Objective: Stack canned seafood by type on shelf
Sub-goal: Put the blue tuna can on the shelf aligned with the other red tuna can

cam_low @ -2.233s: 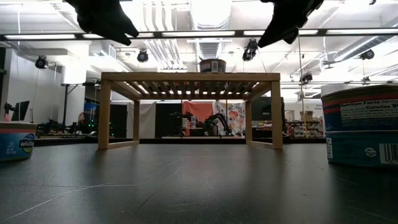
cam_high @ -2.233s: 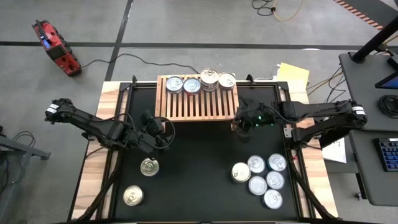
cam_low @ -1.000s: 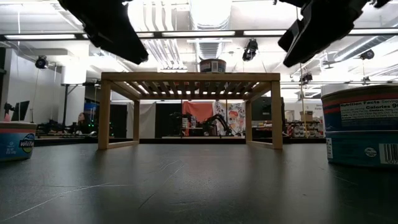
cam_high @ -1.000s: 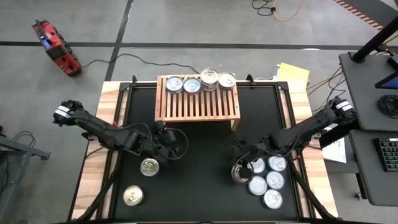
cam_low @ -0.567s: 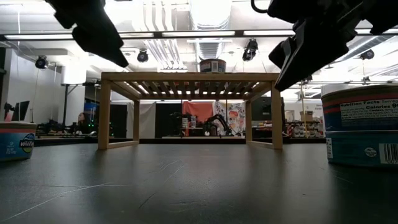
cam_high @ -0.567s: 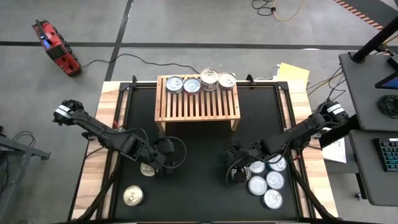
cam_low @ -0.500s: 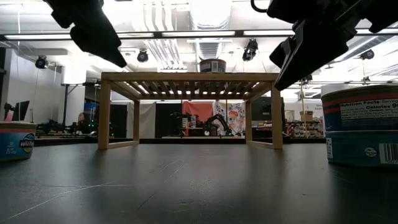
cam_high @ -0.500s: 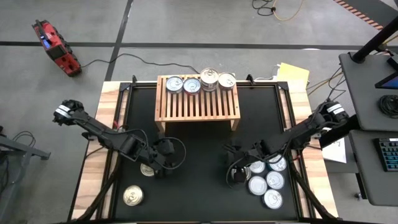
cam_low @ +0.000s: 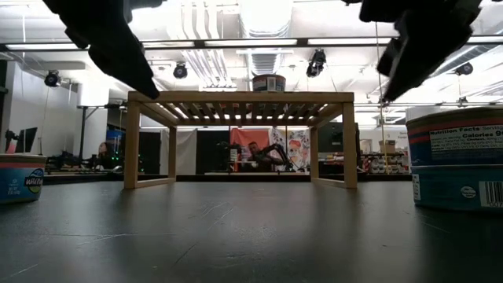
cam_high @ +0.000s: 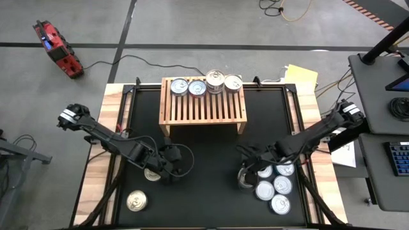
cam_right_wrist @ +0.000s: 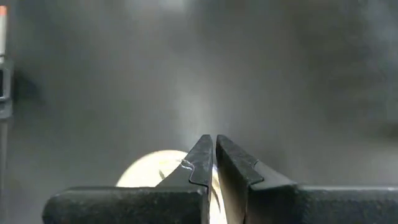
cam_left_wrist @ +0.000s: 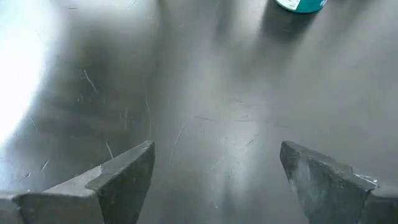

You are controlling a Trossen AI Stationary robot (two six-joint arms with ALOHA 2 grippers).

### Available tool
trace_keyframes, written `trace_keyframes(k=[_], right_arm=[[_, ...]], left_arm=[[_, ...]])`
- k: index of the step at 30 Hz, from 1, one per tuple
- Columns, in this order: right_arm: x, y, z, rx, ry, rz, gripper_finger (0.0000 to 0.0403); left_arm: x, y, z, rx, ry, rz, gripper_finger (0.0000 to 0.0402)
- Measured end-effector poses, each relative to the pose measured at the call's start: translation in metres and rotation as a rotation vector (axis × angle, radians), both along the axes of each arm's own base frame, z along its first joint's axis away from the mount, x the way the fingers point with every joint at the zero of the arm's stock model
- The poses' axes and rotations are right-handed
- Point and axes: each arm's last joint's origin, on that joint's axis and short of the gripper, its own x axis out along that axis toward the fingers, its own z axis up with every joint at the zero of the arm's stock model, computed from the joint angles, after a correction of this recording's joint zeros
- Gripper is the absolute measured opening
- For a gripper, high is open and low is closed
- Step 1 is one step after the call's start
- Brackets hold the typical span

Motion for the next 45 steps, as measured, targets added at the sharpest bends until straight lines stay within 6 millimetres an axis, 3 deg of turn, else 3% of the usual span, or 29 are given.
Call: trace_keyframes(k=[10, 20, 34, 45], right_arm=[[-0.022, 0.011, 0.015, 0.02, 0.261, -0.182, 0.0013], [-0.047, 0.023, -0.003, 0.081, 0.432, -0.322, 0.0013], [-0.065, 0.013, -0.037, 0.057, 0.518, -0.512, 0.0013], [-0.064, 0.009, -0.041, 0.004, 0.454, -0.54, 0.0013]], left_arm=[[0.001, 0.001, 0.002, 0.07, -0.025, -0.012, 0.0331], [0.008, -0.002, 0.007, 0.139, -0.088, -0.112, 0.0331], [0.008, 0.0, 0.007, 0.234, -0.088, -0.11, 0.0331], [0.008, 0.0, 0.007, 0.241, -0.09, -0.104, 0.0331]])
